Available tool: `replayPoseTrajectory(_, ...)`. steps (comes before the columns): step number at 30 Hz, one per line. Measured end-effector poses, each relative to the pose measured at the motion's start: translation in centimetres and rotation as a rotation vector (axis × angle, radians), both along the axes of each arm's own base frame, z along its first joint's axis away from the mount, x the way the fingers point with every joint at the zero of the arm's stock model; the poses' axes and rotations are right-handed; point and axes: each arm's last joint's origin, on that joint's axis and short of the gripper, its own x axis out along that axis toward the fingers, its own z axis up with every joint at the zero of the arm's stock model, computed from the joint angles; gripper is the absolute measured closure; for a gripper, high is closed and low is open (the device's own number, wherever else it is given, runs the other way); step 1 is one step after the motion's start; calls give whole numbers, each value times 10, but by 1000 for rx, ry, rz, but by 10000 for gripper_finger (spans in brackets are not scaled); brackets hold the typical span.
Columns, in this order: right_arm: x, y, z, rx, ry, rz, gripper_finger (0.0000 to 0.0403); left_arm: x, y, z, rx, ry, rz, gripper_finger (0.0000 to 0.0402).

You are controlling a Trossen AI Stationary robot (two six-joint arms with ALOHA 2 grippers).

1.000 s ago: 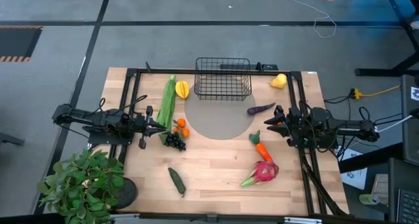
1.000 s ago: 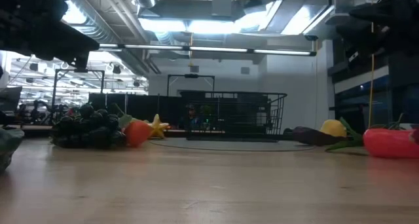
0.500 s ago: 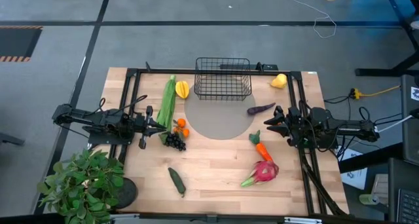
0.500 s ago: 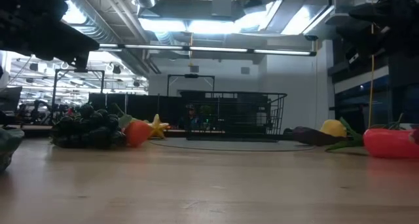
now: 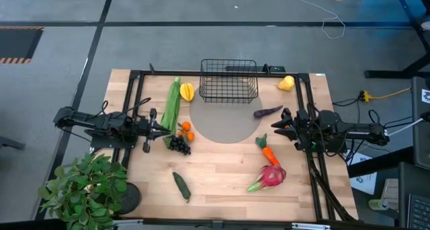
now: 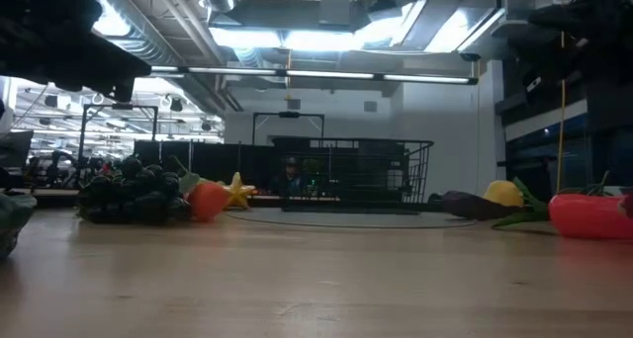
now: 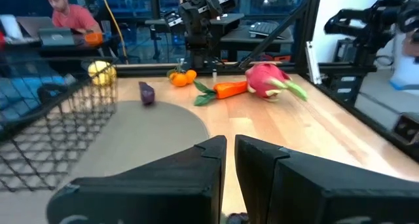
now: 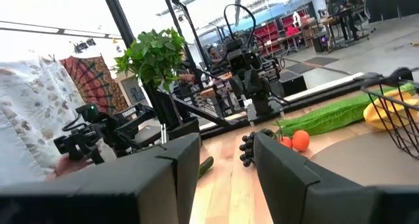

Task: Build produce basket
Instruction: Put the purple eggplant into the black wire basket

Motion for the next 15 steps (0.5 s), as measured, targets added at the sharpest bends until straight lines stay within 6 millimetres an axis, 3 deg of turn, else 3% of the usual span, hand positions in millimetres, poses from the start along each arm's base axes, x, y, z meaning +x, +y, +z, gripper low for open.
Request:
replayPoseTrajectory(6, -3, -2, 13, -67, -142, -74, 260, 0, 0, 0, 69, -2, 16, 379)
replayPoseTrajectory(11, -7, -3, 23, -137, -266, -169, 260, 0, 1, 0, 18, -4, 21, 379)
replayPoseTrajectory(15, -10, -7, 33, -32, -277, -275, 260, 0, 1, 5, -60, -49, 30, 379)
